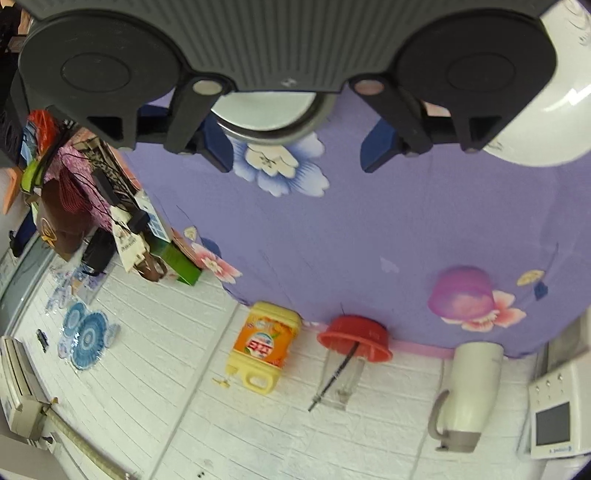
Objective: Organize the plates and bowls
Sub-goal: 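Lift the nested bowls with both grippers and carry toward pink bowl, then move both grippers with the bowls to the pink plastic bowl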
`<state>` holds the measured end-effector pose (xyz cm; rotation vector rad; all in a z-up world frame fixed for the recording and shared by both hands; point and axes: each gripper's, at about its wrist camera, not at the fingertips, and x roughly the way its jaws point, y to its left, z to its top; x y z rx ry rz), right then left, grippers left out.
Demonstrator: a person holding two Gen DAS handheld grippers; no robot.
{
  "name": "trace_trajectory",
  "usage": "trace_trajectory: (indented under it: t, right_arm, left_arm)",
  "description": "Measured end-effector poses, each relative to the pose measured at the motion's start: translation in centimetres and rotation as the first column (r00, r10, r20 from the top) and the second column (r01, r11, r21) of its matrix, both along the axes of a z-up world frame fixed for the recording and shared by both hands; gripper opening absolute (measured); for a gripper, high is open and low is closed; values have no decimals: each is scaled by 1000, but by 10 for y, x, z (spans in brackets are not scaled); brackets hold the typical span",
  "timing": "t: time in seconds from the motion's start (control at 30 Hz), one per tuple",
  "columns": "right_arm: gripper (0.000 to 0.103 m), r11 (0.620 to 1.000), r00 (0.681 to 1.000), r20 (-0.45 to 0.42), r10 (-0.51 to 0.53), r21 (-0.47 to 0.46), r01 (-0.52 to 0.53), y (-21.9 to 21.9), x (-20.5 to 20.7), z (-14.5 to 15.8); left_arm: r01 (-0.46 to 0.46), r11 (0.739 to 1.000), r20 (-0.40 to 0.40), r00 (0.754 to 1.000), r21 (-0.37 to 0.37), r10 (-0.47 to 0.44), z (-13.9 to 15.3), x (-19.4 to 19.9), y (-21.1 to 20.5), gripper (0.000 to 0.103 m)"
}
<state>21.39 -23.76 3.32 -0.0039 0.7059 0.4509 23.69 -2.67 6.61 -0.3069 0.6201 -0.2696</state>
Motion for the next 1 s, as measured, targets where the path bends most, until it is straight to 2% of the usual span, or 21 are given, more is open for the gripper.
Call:
trace_trajectory:
  t: [0.27,0.43,0.6,0.67,0.77,0.9,1.0]
  right_arm:
    - [103,998,999,-41,15,64,-12,11,20,2]
    - [103,993,997,-73,32,112,-23,22,40,6]
    - [103,985,987,-148,55,172,-29,43,66,6]
    - [103,988,982,-185,49,154,-20,56,78,5]
    - [103,990,979,-186,81,129,-57,77,94,5]
    - [103,991,979,-151,133,26,-130,112,115,11]
    - [103,983,979,-105,173,-51,-179,138,134,16]
  left_arm:
    - [-112,992,-2,994,50,112,3,12,53,77]
    - [-200,976,-27,979,88,203,-2,20,97,78]
    - [-271,957,-47,960,108,277,-6,31,137,78]
    - [-287,951,-47,955,111,294,-6,39,148,78]
    - [-297,946,-41,952,129,305,-5,56,161,78]
    - [-297,937,-9,953,186,304,0,87,176,78]
    - [-305,932,2,951,198,311,1,114,189,78]
